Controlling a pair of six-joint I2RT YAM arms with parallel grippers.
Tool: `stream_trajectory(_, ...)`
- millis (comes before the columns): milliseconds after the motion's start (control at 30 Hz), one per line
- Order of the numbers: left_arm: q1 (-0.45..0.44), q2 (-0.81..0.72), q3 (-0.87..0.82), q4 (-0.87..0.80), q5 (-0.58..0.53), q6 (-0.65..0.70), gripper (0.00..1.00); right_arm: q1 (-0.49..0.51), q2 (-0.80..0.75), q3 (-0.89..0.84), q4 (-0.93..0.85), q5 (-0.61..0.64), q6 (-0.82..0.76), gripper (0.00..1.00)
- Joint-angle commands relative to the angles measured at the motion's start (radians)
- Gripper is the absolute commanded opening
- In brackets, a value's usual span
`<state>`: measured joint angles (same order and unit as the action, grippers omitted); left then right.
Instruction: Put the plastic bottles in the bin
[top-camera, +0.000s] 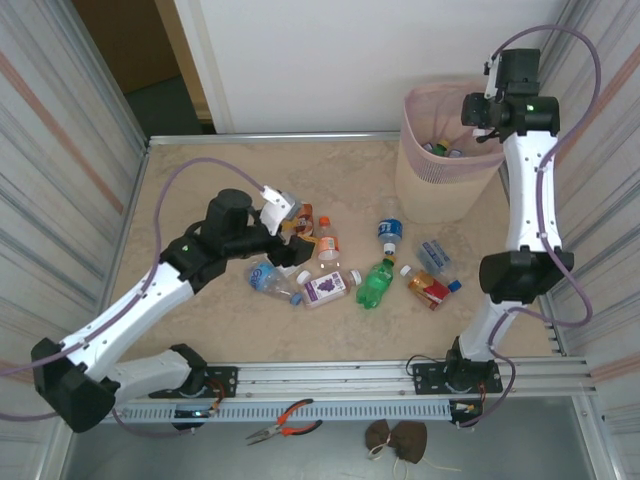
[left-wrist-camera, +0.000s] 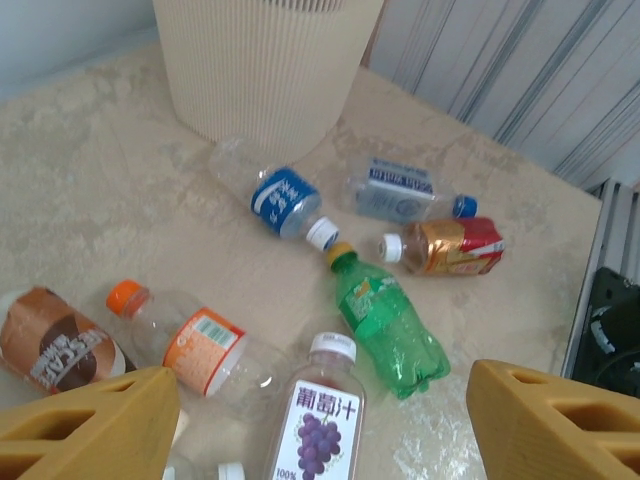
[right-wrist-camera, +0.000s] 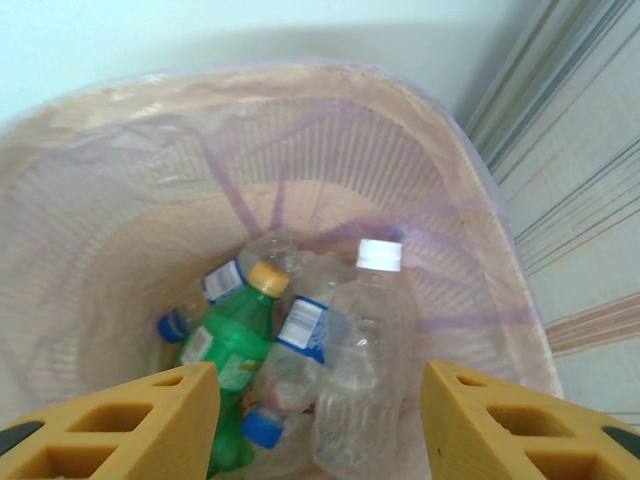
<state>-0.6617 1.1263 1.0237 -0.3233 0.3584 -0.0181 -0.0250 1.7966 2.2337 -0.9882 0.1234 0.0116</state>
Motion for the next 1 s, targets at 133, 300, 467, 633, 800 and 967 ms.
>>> stream_trajectory(133,-0.004,0.112,0.094,-0.123,-0.102,-0.102,0.74,0.043,-0.195,-0.19,0.088,-0.047,0.063,0.55)
stream_trajectory(300,0.023,0.144,0.112,-0.253,-0.304,-0.321,0.77,0.062,-0.324,-0.348,0.136,-0.058,0.091,0.55)
stream_trajectory(467,0.097,0.134,0.049,-0.327,-0.401,-0.602,0.79,0.072,-0.437,-0.508,0.164,-0.065,0.111,0.55)
stream_trajectory(633,0.158,0.135,-0.013,-0.425,-0.435,-0.89,0.8,0.073,-0.5,-0.585,0.164,-0.064,0.117,0.55)
stream_trajectory(800,0.184,0.139,-0.058,-0.497,-0.433,-1.09,0.84,0.08,-0.529,-0.633,0.165,-0.066,0.123,0.54)
stream_trajectory(967,0.216,0.159,-0.112,-0.511,-0.381,-1.223,0.92,0.091,-0.536,-0.655,0.162,-0.067,0.127,0.54)
